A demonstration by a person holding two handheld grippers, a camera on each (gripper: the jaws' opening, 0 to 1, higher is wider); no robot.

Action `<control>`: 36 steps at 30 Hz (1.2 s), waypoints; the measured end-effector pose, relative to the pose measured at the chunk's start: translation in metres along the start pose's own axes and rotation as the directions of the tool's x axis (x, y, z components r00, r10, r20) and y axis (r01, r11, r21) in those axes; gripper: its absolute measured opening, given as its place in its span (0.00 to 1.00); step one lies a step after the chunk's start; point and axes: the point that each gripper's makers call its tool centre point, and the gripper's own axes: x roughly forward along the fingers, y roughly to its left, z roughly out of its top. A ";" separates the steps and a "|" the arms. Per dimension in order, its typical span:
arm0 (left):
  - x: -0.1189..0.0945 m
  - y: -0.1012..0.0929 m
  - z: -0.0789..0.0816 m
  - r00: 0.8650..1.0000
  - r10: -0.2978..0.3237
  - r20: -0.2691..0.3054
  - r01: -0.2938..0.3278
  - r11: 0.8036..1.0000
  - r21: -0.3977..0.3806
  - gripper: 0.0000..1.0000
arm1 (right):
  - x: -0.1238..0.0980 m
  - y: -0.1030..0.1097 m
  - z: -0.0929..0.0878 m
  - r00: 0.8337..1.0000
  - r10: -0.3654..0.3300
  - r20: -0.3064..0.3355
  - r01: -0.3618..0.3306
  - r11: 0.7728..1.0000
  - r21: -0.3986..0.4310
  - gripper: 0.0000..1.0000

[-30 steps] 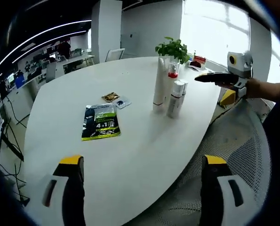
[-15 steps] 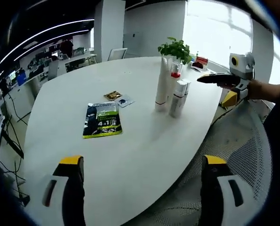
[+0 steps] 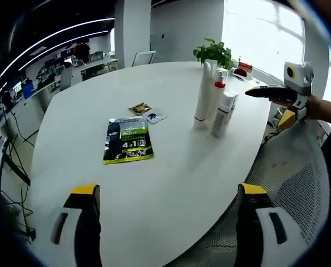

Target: Arrange the skincare products in the storage area until every visible bottle or jar stands upright without overlapping.

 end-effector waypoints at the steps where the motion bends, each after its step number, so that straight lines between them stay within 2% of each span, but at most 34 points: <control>1: 0.002 0.001 0.001 1.000 0.002 -0.001 -0.002 1.000 0.002 0.97 | 0.000 0.000 0.000 1.000 -0.001 -0.001 0.001 1.000 0.000 1.00; 23: 0.071 0.043 0.023 0.993 0.059 -0.100 -0.058 0.998 0.013 0.97 | 0.003 -0.008 -0.008 0.999 -0.026 -0.047 0.028 0.999 0.027 1.00; 27: 0.078 0.055 0.027 0.989 0.089 -0.118 -0.088 0.996 0.010 0.97 | 0.004 -0.006 -0.011 0.998 -0.020 -0.063 0.022 1.000 0.022 1.00; 36: 0.096 0.075 0.033 0.983 0.112 -0.144 -0.114 0.993 -0.011 0.97 | 0.006 -0.006 -0.016 0.996 -0.020 -0.084 0.022 0.999 0.027 1.00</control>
